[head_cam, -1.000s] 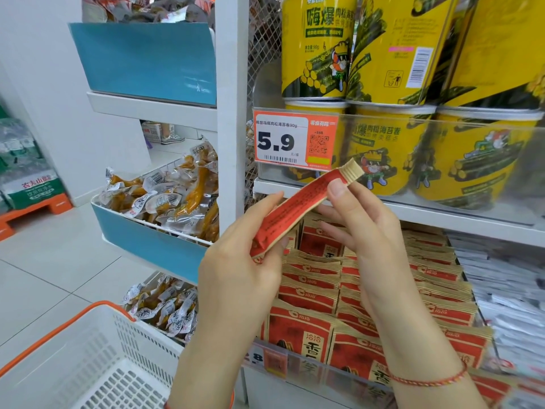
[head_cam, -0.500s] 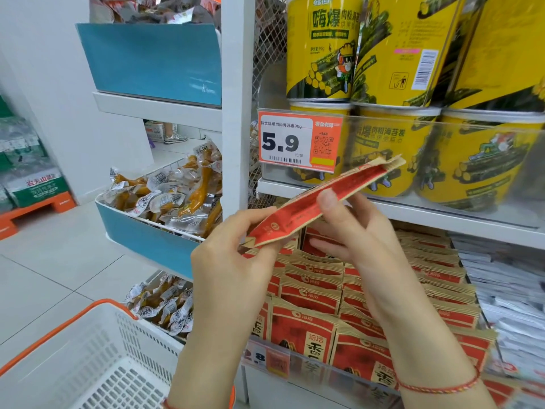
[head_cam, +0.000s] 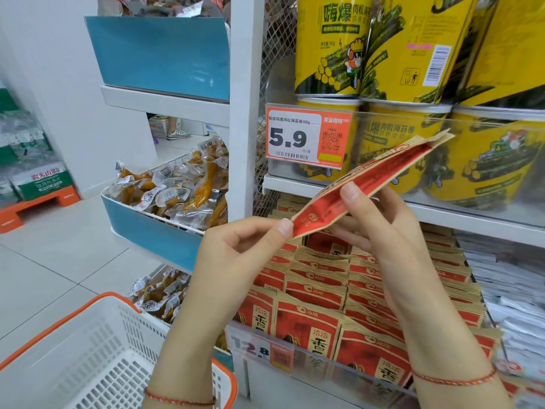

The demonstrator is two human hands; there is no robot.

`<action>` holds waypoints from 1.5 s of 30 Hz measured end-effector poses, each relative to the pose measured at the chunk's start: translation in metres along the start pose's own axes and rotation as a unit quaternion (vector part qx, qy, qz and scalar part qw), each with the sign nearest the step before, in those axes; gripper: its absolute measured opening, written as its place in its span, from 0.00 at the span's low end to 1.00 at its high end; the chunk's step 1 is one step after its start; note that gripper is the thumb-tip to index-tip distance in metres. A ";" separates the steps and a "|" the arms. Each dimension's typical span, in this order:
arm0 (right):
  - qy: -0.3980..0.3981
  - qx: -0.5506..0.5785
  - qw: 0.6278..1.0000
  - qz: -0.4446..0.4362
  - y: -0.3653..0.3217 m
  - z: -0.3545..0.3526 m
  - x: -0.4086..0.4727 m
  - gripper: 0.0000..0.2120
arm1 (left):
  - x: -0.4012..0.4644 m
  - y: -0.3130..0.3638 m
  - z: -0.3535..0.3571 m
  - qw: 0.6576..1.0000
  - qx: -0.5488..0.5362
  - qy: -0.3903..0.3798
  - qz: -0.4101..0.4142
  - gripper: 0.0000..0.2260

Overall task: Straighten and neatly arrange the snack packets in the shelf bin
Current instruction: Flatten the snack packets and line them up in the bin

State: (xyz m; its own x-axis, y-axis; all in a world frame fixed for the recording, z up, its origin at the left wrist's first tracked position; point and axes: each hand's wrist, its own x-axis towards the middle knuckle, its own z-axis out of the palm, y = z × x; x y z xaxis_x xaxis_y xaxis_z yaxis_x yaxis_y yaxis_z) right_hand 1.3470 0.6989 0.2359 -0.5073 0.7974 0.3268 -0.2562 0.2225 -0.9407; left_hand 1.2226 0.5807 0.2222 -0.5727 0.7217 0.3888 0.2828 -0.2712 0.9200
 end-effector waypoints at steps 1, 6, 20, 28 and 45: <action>0.000 -0.004 1.000 -0.004 0.001 0.000 0.000 0.34 | 0.000 0.000 0.000 1.000 0.009 0.004 0.006 0.07; -0.017 -0.033 0.999 -0.009 0.002 0.000 0.000 0.33 | 0.001 -0.002 0.000 0.997 0.050 0.036 0.049 0.06; 0.005 -0.069 0.997 -0.032 0.002 0.002 -0.002 0.36 | 0.002 -0.006 0.000 0.999 0.028 0.032 0.022 0.06; -0.010 -0.136 0.990 -0.019 0.008 0.016 -0.005 0.37 | -0.001 -0.013 0.023 0.981 0.162 0.028 0.101 0.19; -0.068 -0.069 0.994 0.040 -0.002 0.006 -0.002 0.06 | 0.005 -0.015 0.008 0.988 -0.150 0.017 -0.035 0.17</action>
State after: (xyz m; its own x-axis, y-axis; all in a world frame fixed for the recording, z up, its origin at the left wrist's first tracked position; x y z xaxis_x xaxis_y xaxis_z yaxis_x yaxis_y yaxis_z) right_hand 1.3437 0.6932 0.2373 -0.6306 0.7343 0.2512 -0.0999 0.2442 -0.9646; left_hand 1.2216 0.5938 0.2097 -0.6092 0.7251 0.3210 0.0044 -0.4017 0.9158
